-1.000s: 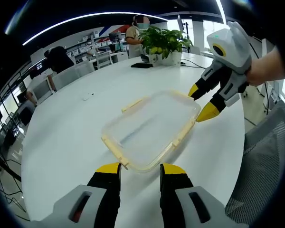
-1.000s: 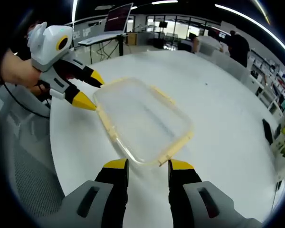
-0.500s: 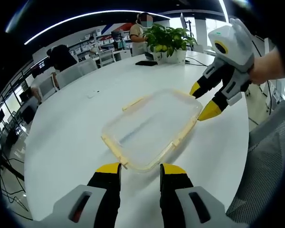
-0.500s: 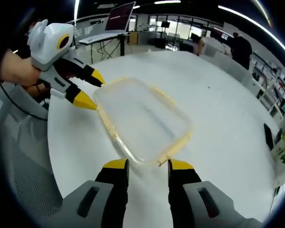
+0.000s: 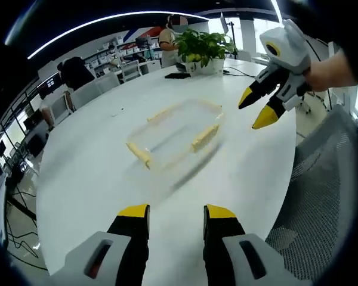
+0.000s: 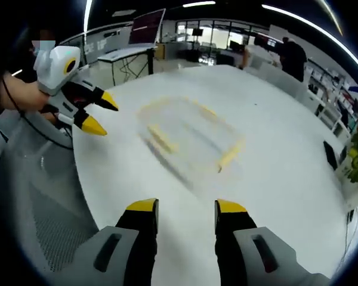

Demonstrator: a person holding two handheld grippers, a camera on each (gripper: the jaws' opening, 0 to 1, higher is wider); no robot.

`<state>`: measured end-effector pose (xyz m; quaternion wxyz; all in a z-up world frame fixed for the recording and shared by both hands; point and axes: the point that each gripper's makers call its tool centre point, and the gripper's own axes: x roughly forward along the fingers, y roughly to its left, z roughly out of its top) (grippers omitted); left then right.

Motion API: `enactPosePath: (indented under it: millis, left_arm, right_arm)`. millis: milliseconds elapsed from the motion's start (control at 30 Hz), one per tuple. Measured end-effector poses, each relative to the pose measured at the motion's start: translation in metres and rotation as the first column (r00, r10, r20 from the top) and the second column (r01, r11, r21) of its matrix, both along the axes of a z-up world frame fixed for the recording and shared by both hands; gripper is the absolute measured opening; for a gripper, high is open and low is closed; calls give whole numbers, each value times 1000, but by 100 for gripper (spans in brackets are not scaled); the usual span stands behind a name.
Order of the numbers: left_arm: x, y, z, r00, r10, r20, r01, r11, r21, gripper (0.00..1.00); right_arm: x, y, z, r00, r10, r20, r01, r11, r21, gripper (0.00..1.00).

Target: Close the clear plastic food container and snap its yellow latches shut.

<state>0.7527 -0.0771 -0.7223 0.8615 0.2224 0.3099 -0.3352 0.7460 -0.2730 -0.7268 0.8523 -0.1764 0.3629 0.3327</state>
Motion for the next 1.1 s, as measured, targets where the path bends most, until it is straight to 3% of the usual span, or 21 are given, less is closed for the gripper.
enactPosePath:
  millis: [167, 300, 400, 600, 667, 733, 800, 933, 1033, 1100]
  left_arm:
    - [-18, 5, 12, 999, 0, 39, 0, 1000, 6, 28]
    - [-23, 5, 28, 994, 91, 69, -85, 993, -76, 29]
    - [-28, 5, 32, 992, 107, 72, -101, 991, -89, 29]
    - [-37, 6, 45, 980, 187, 75, -170, 967, -191, 31]
    - [-37, 10, 55, 973, 210, 101, -184, 959, -217, 34]
    - [-36, 12, 70, 958, 256, 130, -213, 938, -274, 36]
    - [-36, 17, 77, 947, 288, 144, -240, 928, -284, 38]
    - [-41, 26, 86, 924, 349, 155, -289, 904, -315, 40]
    - [-50, 29, 87, 904, 418, 88, -353, 848, -395, 42]
    - [-57, 29, 83, 894, 446, 46, -385, 817, -429, 43]
  right_arm:
    - [-23, 1, 5, 1000, -15, 12, 14, 1000, 12, 33]
    - [-29, -2, 19, 996, -66, 63, 63, 997, 44, 33]
    - [-32, -6, 25, 992, -93, 81, 89, 995, 53, 33]
    - [-40, -9, 39, 980, -143, 139, 133, 988, 82, 34]
    - [-40, -9, 44, 973, -164, 164, 149, 984, 99, 36]
    - [-40, -10, 51, 964, -185, 188, 167, 980, 112, 37]
    - [-39, -13, 59, 952, -220, 214, 194, 971, 137, 38]
    - [-35, -20, 78, 911, -343, 227, 280, 921, 271, 45]
    - [-36, -25, 82, 891, -426, 160, 351, 868, 352, 49]
    - [-38, -28, 81, 886, -442, 137, 371, 856, 360, 50]
